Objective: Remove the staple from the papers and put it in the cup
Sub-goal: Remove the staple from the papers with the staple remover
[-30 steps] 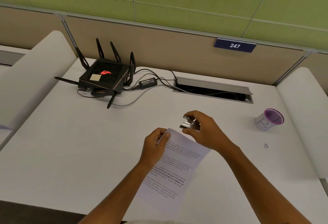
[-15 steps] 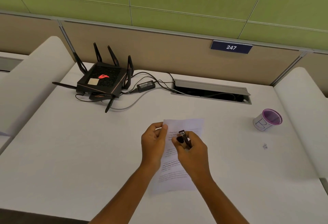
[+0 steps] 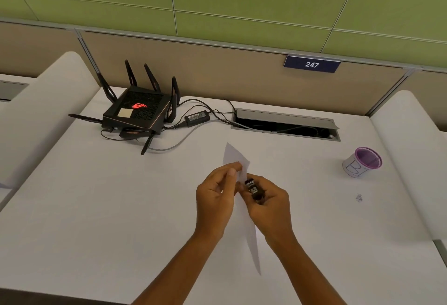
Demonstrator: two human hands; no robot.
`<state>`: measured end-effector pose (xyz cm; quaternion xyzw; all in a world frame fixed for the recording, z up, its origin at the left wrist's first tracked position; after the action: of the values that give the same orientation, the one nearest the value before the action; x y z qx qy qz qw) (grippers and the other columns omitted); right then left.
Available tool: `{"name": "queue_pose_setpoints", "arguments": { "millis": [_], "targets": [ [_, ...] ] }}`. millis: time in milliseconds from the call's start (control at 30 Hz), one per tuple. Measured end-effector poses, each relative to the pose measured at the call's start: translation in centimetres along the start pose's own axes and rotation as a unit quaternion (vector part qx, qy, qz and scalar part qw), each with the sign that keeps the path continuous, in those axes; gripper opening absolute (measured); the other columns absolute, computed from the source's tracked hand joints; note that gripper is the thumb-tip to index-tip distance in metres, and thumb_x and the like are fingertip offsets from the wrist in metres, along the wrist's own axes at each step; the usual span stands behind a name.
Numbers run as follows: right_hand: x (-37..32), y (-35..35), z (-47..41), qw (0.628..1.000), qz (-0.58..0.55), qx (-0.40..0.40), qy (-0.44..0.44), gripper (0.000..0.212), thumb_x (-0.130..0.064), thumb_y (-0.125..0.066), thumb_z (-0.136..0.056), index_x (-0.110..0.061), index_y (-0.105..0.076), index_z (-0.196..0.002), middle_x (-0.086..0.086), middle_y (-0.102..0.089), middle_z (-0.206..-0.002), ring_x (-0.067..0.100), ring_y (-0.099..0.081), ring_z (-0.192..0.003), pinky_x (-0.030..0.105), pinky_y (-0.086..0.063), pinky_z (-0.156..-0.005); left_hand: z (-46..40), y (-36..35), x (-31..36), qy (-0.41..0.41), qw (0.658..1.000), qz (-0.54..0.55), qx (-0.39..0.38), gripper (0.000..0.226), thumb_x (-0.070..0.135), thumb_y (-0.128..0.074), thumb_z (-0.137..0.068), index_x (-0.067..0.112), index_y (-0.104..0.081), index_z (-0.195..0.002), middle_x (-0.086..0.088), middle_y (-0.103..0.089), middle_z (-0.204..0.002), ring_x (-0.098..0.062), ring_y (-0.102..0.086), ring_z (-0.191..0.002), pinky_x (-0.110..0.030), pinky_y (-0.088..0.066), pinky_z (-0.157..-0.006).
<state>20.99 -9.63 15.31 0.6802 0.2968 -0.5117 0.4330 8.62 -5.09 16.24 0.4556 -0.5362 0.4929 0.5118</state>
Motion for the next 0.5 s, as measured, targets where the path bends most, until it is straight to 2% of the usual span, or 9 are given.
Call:
{"name": "queue_pose_setpoints", "arguments": {
  "millis": [100,133,200,267,367,500],
  "targets": [
    [-0.2,1.4,-0.4,0.995,-0.089,0.008,-0.054,0.014,-0.026,-0.080,-0.092,-0.012,-0.079,-0.094,0.011,-0.076,-0.086,0.035,-0.072,-0.080,0.055,-0.065,-0.076,0.5,0.3,0.8,-0.101,0.993,-0.061,-0.002,0.026,0.020,-0.063,-0.104,0.019,-0.075,-0.126,0.011,-0.075,-0.127,-0.012,-0.068,-0.125,-0.037,-0.061,-0.100],
    [-0.6,1.9,-0.6,0.987,-0.137,-0.004,-0.078,0.014,-0.024,-0.082,-0.090,-0.010,-0.078,-0.092,0.016,-0.075,-0.087,0.040,-0.072,-0.082,0.056,-0.065,-0.074,0.6,0.4,1.0,-0.133,0.987,-0.088,-0.001,0.027,0.020,-0.065,-0.103,0.018,-0.074,-0.128,0.009,-0.074,-0.129,-0.012,-0.066,-0.127,-0.036,-0.060,-0.102],
    [-1.6,2.9,-0.9,0.965,-0.232,-0.032,-0.120,0.014,-0.022,-0.086,-0.084,-0.011,-0.080,-0.092,0.009,-0.079,-0.086,0.028,-0.077,-0.076,0.041,-0.065,-0.066,0.7,0.6,1.4,-0.173,0.976,-0.133,0.006,0.030,0.020,-0.067,-0.101,0.015,-0.073,-0.130,0.005,-0.071,-0.135,-0.012,-0.064,-0.131,-0.036,-0.057,-0.107],
    [-2.3,3.5,-1.1,0.947,-0.282,-0.046,-0.145,0.013,-0.020,-0.086,-0.080,-0.012,-0.079,-0.087,0.000,-0.076,-0.074,0.011,-0.070,-0.058,0.024,-0.057,-0.054,0.9,0.7,1.7,-0.204,0.965,-0.163,0.012,0.032,0.017,-0.070,-0.099,0.012,-0.072,-0.130,0.003,-0.069,-0.138,-0.012,-0.062,-0.132,-0.031,-0.052,-0.111],
    [-2.4,4.1,-1.3,0.936,-0.309,-0.044,-0.163,0.009,-0.018,-0.085,-0.081,-0.012,-0.079,-0.085,-0.003,-0.067,-0.062,0.007,-0.053,-0.043,0.020,-0.046,-0.046,1.4,0.6,2.0,-0.239,0.953,-0.186,0.004,0.036,0.015,-0.074,-0.096,0.010,-0.071,-0.131,0.001,-0.067,-0.141,-0.011,-0.061,-0.134,-0.024,-0.048,-0.113],
    [-2.4,4.4,-1.3,0.927,-0.327,-0.038,-0.182,0.006,-0.016,-0.083,-0.085,-0.014,-0.078,-0.082,-0.004,-0.059,-0.056,0.008,-0.041,-0.040,0.021,-0.042,-0.044,1.9,0.4,1.9,-0.256,0.945,-0.203,-0.007,0.040,0.014,-0.078,-0.094,0.012,-0.070,-0.134,0.002,-0.063,-0.147,-0.011,-0.057,-0.138,-0.025,-0.048,-0.114]
  ]
}}
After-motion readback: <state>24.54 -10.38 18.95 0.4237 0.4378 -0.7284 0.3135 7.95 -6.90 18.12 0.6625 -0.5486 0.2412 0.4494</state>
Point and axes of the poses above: each hand's wrist, its own z-axis away from the middle knuckle, its own y-axis out of the back of the hand, x = y × z, the point moved 1 cm from there along -z, towards the middle knuckle
